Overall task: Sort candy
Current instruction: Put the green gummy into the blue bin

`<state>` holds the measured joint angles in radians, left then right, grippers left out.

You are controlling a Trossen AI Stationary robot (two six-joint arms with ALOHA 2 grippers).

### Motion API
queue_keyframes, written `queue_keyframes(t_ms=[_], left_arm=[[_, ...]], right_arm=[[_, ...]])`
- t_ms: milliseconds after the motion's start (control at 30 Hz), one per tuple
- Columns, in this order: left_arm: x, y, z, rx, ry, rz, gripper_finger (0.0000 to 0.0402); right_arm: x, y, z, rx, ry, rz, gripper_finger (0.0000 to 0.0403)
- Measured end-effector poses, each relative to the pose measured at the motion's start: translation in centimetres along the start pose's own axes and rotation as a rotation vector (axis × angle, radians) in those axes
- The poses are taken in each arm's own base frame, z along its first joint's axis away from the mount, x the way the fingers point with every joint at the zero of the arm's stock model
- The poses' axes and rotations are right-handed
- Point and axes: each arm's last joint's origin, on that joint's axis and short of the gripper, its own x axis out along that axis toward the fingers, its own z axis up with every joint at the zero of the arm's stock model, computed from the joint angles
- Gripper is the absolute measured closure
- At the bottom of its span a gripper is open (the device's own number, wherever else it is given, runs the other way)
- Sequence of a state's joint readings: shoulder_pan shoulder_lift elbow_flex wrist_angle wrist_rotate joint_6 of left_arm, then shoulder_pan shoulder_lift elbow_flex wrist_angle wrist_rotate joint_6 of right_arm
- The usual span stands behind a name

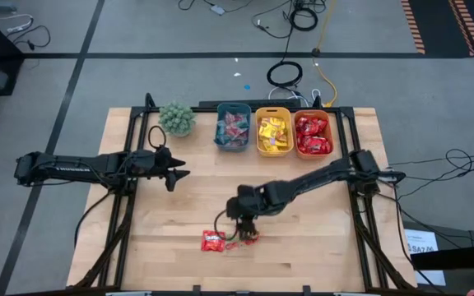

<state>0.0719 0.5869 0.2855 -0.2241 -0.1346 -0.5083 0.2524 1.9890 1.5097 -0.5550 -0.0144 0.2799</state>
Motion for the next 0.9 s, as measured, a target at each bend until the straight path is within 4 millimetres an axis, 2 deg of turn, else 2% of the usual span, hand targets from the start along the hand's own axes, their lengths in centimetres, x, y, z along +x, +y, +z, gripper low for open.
queue_keyframes(t_ms=[167, 333, 467, 567, 700, 733, 900], left_arm=[[0.0, 0.0, 0.0, 0.029, 0.005, -0.005, 0.0154], [0.0, -0.1, -0.1, 0.028, 0.018, -0.027, 0.0154], [0.0, -0.1, -0.1, 0.028, 0.023, -0.037, 0.0154], [0.0, -0.1, -0.1, 0.028, 0.024, -0.039, 0.0154], [0.0, -0.1, -0.1, 0.027, 0.028, -0.046, 0.0154], [0.0, -0.1, -0.1, 0.027, 0.028, -0.046, 0.0154], [0.0, -0.1, -0.1, 0.027, 0.027, -0.046, 0.0154]], right_arm=[[3.0, 1.9, 0.5, 0.021, -0.102, 0.127, 0.0161], [5.7, 2.6, -0.7, 0.023, -0.05, 0.149, 0.0175], [7.4, 2.6, -1.8, -0.001, 0.017, 0.121, 0.0211], [7.9, 2.5, -2.2, -0.006, 0.045, 0.108, 0.0261], [7.5, 2.2, -1.9, 0.077, 0.043, 0.105, 0.0367], [7.2, 2.0, -1.8, 0.074, 0.045, 0.115, 0.0382], [3.8, 1.0, -0.3, 0.049, -0.009, 0.117, 0.0381]])
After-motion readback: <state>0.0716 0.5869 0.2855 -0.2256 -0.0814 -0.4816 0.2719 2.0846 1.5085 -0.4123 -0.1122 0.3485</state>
